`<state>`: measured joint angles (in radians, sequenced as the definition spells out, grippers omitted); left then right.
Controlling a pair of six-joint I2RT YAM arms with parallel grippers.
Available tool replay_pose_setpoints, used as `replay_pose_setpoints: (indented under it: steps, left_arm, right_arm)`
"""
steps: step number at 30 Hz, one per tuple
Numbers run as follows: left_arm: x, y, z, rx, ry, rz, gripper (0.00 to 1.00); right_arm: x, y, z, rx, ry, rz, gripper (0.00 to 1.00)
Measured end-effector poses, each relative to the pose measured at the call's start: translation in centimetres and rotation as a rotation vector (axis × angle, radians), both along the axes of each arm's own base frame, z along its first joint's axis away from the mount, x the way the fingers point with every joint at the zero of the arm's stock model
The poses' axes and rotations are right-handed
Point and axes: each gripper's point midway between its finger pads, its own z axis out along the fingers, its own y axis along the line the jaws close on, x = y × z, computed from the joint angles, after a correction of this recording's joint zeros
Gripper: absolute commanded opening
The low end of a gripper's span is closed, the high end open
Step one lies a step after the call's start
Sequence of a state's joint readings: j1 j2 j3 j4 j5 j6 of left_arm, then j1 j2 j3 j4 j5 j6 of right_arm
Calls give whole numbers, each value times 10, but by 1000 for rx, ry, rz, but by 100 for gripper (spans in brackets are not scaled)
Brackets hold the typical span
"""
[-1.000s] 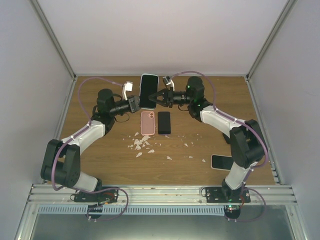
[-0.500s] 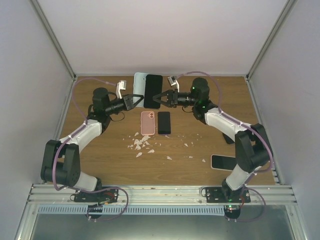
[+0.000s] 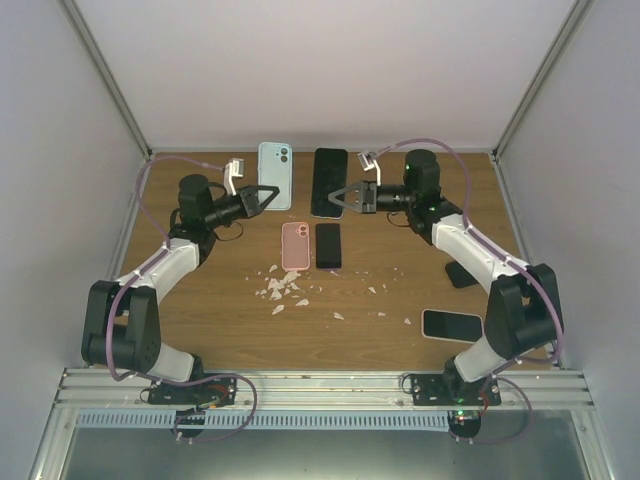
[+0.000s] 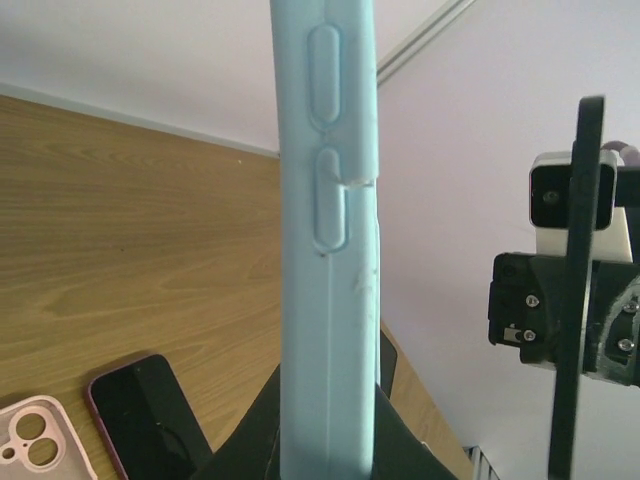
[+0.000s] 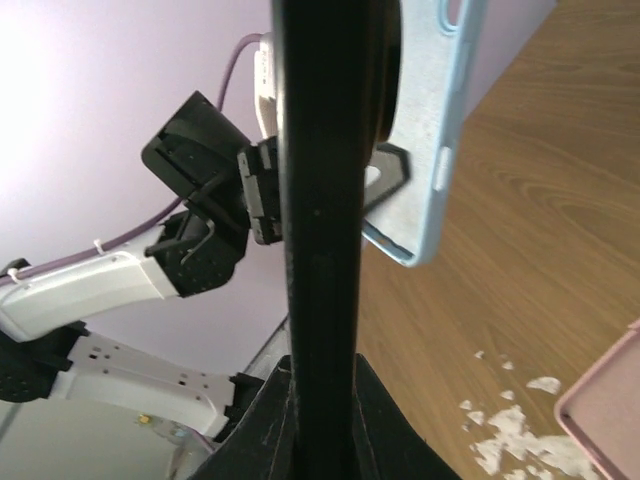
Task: Take the phone out of the phone case
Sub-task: Place the phone at the center of the board.
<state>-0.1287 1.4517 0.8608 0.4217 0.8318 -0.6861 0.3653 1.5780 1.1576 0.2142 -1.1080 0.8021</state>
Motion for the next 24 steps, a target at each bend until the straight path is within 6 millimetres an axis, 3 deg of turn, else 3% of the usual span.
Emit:
replay_pose_setpoints:
  steps: [7, 12, 15, 20, 24]
  left_arm:
    - [3, 6, 0, -2, 4, 15, 0]
    - [3, 7, 0, -3, 5, 19, 0]
    - [4, 8, 0, -3, 5, 22, 0]
    - [4, 8, 0, -3, 5, 24, 0]
    - [4, 9, 0, -3, 5, 27, 0]
  right_arm:
    - [4, -34, -23, -80, -1, -58, 0]
    - [11, -60, -60, -162, 74, -101, 1]
    - [5, -71, -91, -201, 140, -117, 0]
    - [-11, -78, -135, -250, 242, -120, 0]
    - [-8, -79, -160, -277, 280, -117, 0]
